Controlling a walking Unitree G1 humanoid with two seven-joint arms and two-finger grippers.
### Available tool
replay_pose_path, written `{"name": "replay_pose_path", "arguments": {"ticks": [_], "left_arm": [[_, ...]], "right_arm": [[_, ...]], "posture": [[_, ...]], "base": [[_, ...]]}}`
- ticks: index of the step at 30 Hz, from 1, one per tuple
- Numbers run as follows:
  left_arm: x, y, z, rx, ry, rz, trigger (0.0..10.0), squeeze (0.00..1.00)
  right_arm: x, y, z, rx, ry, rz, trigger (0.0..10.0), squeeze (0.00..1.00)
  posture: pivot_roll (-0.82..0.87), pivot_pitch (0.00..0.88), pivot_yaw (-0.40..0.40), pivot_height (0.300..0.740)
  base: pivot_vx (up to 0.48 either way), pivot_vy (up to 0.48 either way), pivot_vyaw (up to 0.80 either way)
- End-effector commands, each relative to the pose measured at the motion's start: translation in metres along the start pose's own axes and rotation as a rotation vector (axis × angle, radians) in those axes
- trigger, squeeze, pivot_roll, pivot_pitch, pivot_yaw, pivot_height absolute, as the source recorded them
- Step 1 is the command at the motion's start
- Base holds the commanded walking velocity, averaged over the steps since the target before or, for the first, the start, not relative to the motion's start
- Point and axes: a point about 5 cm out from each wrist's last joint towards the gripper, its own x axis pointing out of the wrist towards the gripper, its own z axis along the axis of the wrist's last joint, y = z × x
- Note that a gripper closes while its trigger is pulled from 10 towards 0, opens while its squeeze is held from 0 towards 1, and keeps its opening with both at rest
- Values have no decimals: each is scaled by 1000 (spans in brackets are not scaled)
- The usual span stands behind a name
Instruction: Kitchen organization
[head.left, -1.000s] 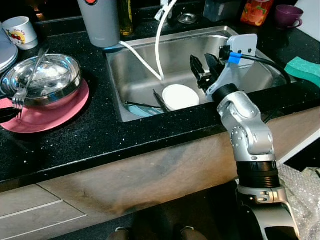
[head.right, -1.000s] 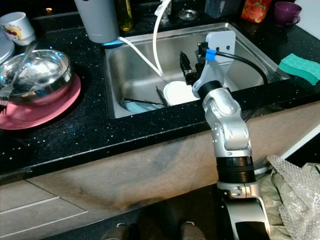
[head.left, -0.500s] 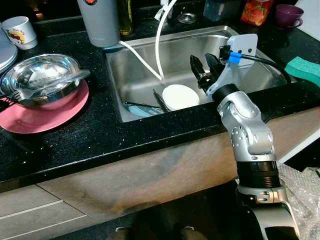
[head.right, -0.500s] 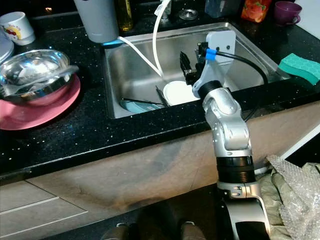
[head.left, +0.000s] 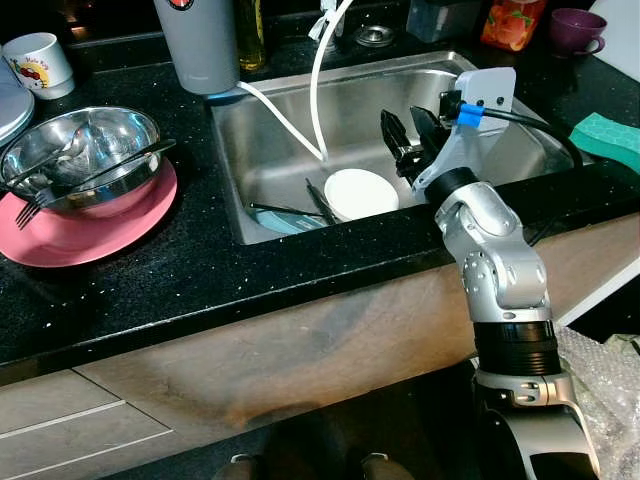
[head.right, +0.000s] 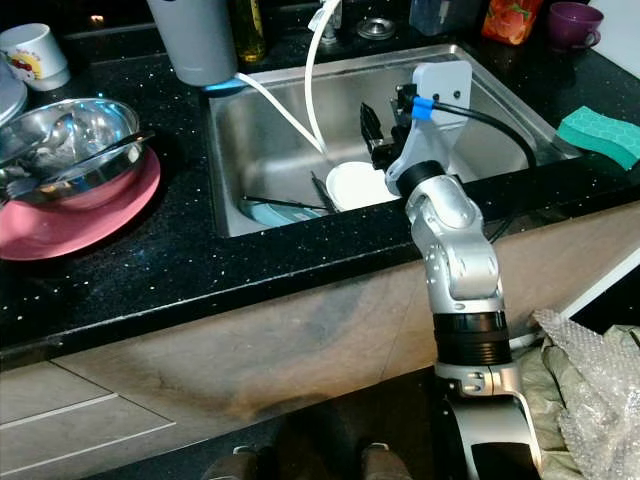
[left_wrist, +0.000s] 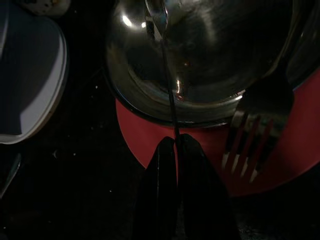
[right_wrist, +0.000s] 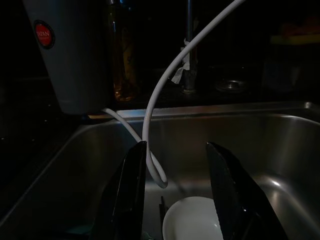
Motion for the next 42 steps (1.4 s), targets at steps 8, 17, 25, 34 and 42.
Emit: {"name": "replay_pose_path", "arguments": {"ticks": [8, 17, 25, 34, 42], "left_arm": [[-2, 12, 29, -45, -213, 88, 0, 0], [-5, 6, 50, -112, -351, 13, 0, 0], [8, -18, 80, -155, -605, -99, 0, 0], [58, -100, 114, -226, -832, -253, 0, 0], [78, -124, 111, -139, -775, -273, 0, 0]], "right_arm": [[1, -3, 1, 5, -9, -3, 10000, 0], [1, -4, 2, 3, -12, -5, 10000, 0], [2, -3, 2, 6, -13, -4, 10000, 0], [3, 0, 3, 13, -24, -7, 10000, 0], [1, -2, 2, 6, -21, -12, 10000, 0]], "posture": [[45, 145, -5, 740], [46, 142, -4, 740], [51, 139, -10, 740], [44, 131, -2, 740], [42, 129, 3, 740]], "base": [[0, 0, 0], [0, 0, 0], [0, 0, 0], [0, 0, 0], [0, 0, 0]]}}
